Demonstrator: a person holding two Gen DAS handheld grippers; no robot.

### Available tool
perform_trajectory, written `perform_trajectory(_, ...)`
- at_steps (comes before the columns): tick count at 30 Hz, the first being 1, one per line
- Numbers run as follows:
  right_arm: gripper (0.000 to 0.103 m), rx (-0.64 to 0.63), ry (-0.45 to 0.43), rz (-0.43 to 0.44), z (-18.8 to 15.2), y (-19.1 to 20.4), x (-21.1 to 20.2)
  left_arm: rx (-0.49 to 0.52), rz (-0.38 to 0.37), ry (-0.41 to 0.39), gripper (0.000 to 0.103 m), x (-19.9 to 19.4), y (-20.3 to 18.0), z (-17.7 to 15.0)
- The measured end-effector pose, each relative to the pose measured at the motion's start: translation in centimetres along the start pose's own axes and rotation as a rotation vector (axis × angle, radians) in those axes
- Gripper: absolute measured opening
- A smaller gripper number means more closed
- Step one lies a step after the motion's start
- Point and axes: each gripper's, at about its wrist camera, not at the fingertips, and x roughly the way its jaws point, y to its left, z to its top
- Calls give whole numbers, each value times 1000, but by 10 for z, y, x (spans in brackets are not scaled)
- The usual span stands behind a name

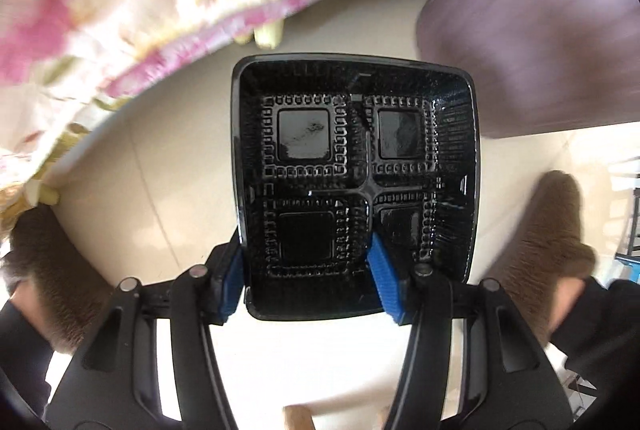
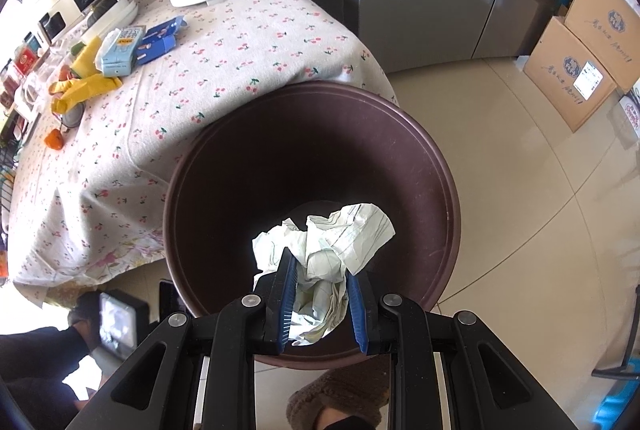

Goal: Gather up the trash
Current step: 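Open the right tool to drop the paper into the bin while the left tool lifts the tray, then lower the black tray into the brown bin and open the left tool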

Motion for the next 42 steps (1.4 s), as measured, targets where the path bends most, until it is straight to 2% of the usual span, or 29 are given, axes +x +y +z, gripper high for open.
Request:
perform_trajectory(5,26,9,-19,-10,-1,0,-8,34,-30,-82,57,-61,-3,-2)
perform_trajectory(8,33,47,-6,-19,-4,-8,-6,52,-35,-156,57,-101,-5,4)
perform_trajectory(9,40,65,1,-22,-5,-11,-6,55,-40,-183,57,-114,-5,6)
perform_trajectory(11,46,86,2,-23,-7,-16,-6,55,-50,-224,57,-138,-7,12)
perform_trajectory(15,61,120,-22,-20,-9,-24,-13,65,-60,-255,57,-170,-19,29)
perform_trajectory(16,62,126,-29,-15,-9,-26,-15,66,-64,-258,57,-174,-40,26)
perform_trajectory(21,66,149,-63,-1,-9,-34,-27,91,-77,-281,58,-195,-56,65)
perform_trajectory(22,67,154,-69,1,-9,-35,-29,97,-79,-285,58,-207,-69,67)
perform_trajectory(31,70,192,-113,-5,-11,-48,-47,172,-77,-278,59,-206,-115,108)
perform_trajectory(37,72,223,-149,-4,-9,-57,-58,173,-136,-293,61,-216,-127,126)
perform_trajectory(39,72,219,-158,-7,-8,-56,-60,165,-172,-299,71,-214,-126,131)
perform_trajectory(40,72,215,-160,-9,-8,-56,-60,153,-167,-301,82,-213,-125,132)
perform_trajectory(41,72,211,-161,-11,-8,-55,-61,136,-163,-309,87,-213,-122,133)
perform_trajectory(42,72,209,-161,-12,-8,-54,-61,126,-164,-311,88,-214,-120,132)
